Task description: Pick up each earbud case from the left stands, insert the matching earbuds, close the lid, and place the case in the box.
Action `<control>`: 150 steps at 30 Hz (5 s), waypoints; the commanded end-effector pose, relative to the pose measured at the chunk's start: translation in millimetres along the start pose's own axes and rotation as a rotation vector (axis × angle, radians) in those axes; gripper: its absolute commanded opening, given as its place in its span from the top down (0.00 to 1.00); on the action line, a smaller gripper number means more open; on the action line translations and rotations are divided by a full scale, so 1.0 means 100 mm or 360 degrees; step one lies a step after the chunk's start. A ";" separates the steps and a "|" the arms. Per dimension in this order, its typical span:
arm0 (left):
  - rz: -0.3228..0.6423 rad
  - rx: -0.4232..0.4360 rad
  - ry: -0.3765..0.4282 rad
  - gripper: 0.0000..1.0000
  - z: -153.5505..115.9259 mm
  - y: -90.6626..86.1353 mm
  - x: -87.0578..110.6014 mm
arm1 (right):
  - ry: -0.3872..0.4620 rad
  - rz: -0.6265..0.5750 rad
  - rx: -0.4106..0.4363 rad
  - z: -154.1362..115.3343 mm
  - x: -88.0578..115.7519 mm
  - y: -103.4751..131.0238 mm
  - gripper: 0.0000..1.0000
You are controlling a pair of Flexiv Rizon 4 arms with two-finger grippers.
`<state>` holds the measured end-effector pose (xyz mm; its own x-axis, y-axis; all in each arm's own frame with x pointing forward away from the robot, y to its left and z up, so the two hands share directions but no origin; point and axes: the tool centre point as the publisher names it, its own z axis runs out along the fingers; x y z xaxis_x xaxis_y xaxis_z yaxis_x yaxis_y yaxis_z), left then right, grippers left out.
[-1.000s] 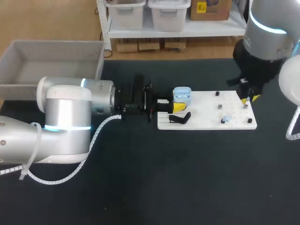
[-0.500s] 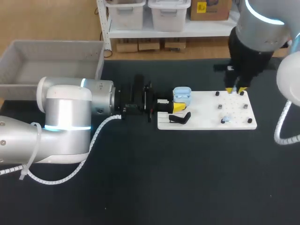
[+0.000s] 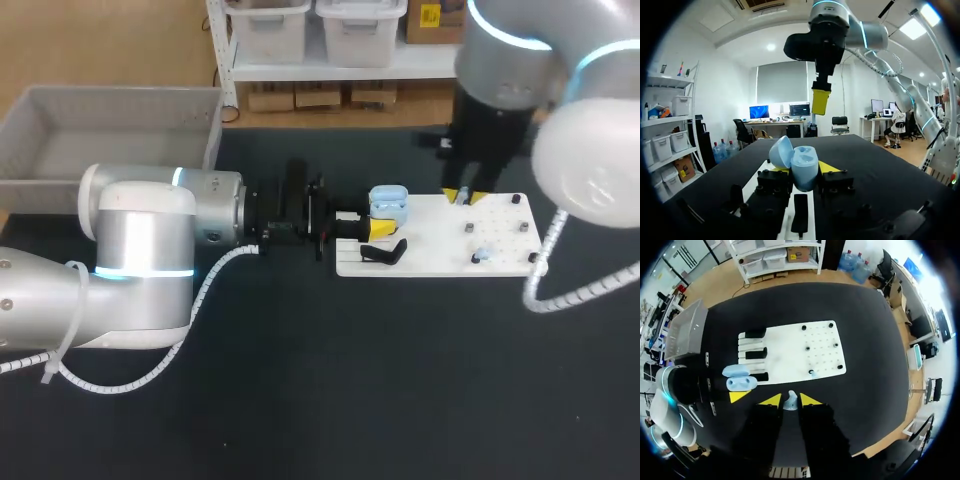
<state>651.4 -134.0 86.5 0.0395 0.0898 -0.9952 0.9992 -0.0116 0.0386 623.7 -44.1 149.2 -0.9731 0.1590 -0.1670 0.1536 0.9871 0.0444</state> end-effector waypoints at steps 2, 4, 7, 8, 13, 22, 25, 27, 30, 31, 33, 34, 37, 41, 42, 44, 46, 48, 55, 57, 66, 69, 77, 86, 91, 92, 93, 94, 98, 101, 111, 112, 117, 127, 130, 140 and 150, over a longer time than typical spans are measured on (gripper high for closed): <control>0.0004 -0.0008 -0.0004 1.00 0.00 -0.01 0.01 | 0.0021 0.0003 0.0042 -0.01 -0.03 0.08 1.00; 0.0004 -0.0008 -0.0004 1.00 0.00 -0.01 0.01 | 0.0021 0.0003 0.0042 -0.01 -0.03 0.08 1.00; 0.0004 -0.0008 -0.0004 1.00 0.00 -0.01 0.01 | 0.0021 0.0003 0.0042 -0.01 -0.03 0.08 1.00; 0.0004 -0.0008 -0.0004 1.00 0.00 -0.01 0.01 | 0.0021 0.0003 0.0042 -0.01 -0.03 0.08 1.00; 0.0004 -0.0008 -0.0004 1.00 0.00 -0.01 0.01 | 0.0021 0.0003 0.0042 -0.01 -0.03 0.08 1.00; 0.0004 -0.0008 -0.0004 1.00 0.00 -0.01 0.01 | -0.0046 0.0011 0.0042 -0.08 -0.03 0.22 1.00; 0.0004 -0.0008 -0.0004 1.00 0.00 -0.01 0.01 | -0.0070 0.0012 0.0054 -0.07 -0.02 0.30 1.00; 0.0004 -0.0008 -0.0004 1.00 0.00 -0.01 0.01 | -0.0081 0.0012 0.0066 -0.06 -0.01 0.36 1.00; 0.0004 -0.0008 -0.0004 1.00 0.00 -0.01 0.01 | -0.0072 0.0043 0.0063 -0.06 -0.02 0.44 1.00; 0.0004 -0.0008 -0.0004 1.00 0.00 -0.01 0.01 | -0.0069 0.0061 0.0064 -0.06 -0.02 0.45 1.00; 0.0004 -0.0008 -0.0004 1.00 0.00 -0.01 0.01 | -0.0052 0.0086 0.0056 -0.06 -0.03 0.48 1.00; 0.0004 -0.0008 -0.0004 1.00 0.00 -0.01 0.01 | -0.0048 0.0092 0.0055 -0.06 -0.03 0.49 1.00; 0.0004 -0.0008 -0.0004 1.00 0.00 -0.01 0.01 | -0.0037 0.0103 0.0052 -0.05 -0.02 0.50 1.00; 0.0013 -0.0008 -0.0003 1.00 0.01 -0.01 0.01 | -0.0024 0.0108 0.0046 -0.04 -0.01 0.50 1.00; 0.0020 -0.0006 -0.0003 1.00 0.01 -0.02 0.01 | -0.0021 0.0108 0.0046 -0.04 -0.01 0.50 1.00; 0.0046 -0.0014 0.0017 1.00 0.02 -0.02 0.01 | -0.0015 0.0107 0.0045 -0.04 0.00 0.50 1.00; 0.0059 -0.0017 0.0023 1.00 0.03 -0.03 0.00 | -0.0010 0.0106 0.0046 -0.03 0.01 0.50 1.00; 0.0068 -0.0023 0.0029 1.00 0.03 -0.03 0.00 | -0.0007 0.0104 0.0047 -0.02 0.01 0.51 1.00; 0.0102 -0.0045 0.0030 1.00 0.03 -0.05 -0.02 | 0.0001 0.0106 0.0039 0.00 0.03 0.56 1.00; 0.0111 -0.0048 0.0028 1.00 0.03 -0.06 -0.03 | 0.0001 0.0109 0.0037 0.00 0.03 0.57 1.00; 0.0128 -0.0059 0.0025 1.00 0.03 -0.08 -0.04 | -0.0072 0.0126 0.0104 0.06 0.03 0.61 1.00; 0.0128 -0.0059 0.0025 1.00 0.03 -0.08 -0.04 | -0.0076 0.0133 0.0120 0.08 0.04 0.62 1.00; 0.0128 -0.0059 0.0025 1.00 0.03 -0.08 -0.04 | -0.0052 0.0172 0.0135 0.10 0.03 0.62 1.00; 0.0128 -0.0059 0.0025 1.00 0.03 -0.08 -0.04 | -0.0033 0.0185 0.0134 0.10 0.04 0.65 1.00; 0.0128 -0.0059 0.0025 1.00 0.03 -0.08 -0.04 | -0.0020 0.0187 0.0130 0.11 0.04 0.66 1.00; 0.0128 -0.0059 0.0025 1.00 0.03 -0.08 -0.04 | -0.0017 0.0187 0.0130 0.12 0.04 0.66 1.00; 0.0128 -0.0059 0.0025 1.00 0.03 -0.08 -0.04 | -0.0015 0.0187 0.0130 0.12 0.04 0.66 1.00; 0.0128 -0.0059 0.0025 1.00 0.03 -0.08 -0.04 | -0.0012 0.0187 0.0130 0.13 0.04 0.66 1.00; 0.0128 -0.0059 0.0025 1.00 0.03 -0.08 -0.04 | -0.0001 0.0188 0.0131 0.15 0.03 0.67 1.00; 0.0128 -0.0059 0.0025 1.00 0.03 -0.08 -0.04 | 0.0002 0.0187 0.0131 0.16 0.03 0.67 1.00; 0.0128 -0.0059 0.0025 1.00 0.03 -0.08 -0.04 | 0.0013 0.0186 0.0135 0.20 0.01 0.66 1.00; 0.0128 -0.0059 0.0025 1.00 0.03 -0.08 -0.04 | 0.0014 0.0186 0.0135 0.20 0.01 0.66 1.00; 0.0128 -0.0059 0.0025 1.00 0.03 -0.08 -0.04 | 0.0013 0.0189 0.0137 0.21 -0.01 0.66 1.00; 0.0128 -0.0059 0.0025 1.00 0.03 -0.08 -0.04 | 0.0004 0.0192 0.0154 0.23 -0.05 0.63 1.00; 0.0128 -0.0059 0.0025 1.00 0.03 -0.08 -0.04 | 0.0006 0.0190 0.0157 0.25 -0.05 0.63 1.00; 0.0128 -0.0059 0.0025 1.00 0.03 -0.08 -0.04 | 0.0017 0.0191 0.0165 0.30 -0.04 0.63 1.00; 0.0128 -0.0059 0.0025 1.00 0.03 -0.08 -0.04 | 0.0028 0.0197 0.0146 0.25 -0.01 0.61 0.51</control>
<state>646.0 -137.3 90.2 0.1161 0.1077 -0.9874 0.9930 0.0074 0.1176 641.3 18.9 123.7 -0.9489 0.2795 -0.1467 0.2870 0.9574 -0.0322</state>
